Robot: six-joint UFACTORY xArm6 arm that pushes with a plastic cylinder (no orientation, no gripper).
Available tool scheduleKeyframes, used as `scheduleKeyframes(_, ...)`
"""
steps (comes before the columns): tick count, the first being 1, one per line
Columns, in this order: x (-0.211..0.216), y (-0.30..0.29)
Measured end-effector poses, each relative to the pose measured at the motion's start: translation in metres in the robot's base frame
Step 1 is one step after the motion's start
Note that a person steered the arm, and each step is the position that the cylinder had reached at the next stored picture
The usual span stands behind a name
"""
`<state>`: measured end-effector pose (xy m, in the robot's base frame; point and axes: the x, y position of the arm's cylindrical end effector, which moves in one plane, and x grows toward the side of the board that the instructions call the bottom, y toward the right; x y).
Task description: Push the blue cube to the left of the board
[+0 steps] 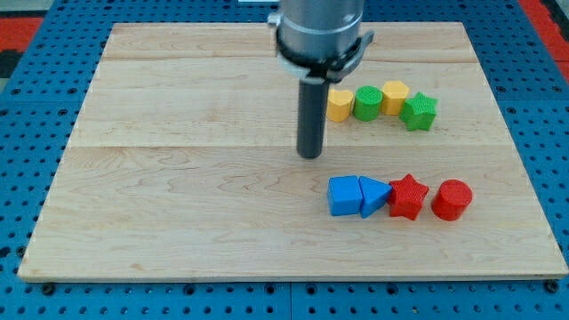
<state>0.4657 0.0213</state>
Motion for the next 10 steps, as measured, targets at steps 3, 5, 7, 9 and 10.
scheduleKeyframes(3,-0.001,-0.001)
scheduleKeyframes(5,-0.006,-0.001)
scheduleKeyframes(7,-0.013,0.011)
scheduleKeyframes(9,-0.013,0.201)
scheduleKeyframes(10,0.067,0.221)
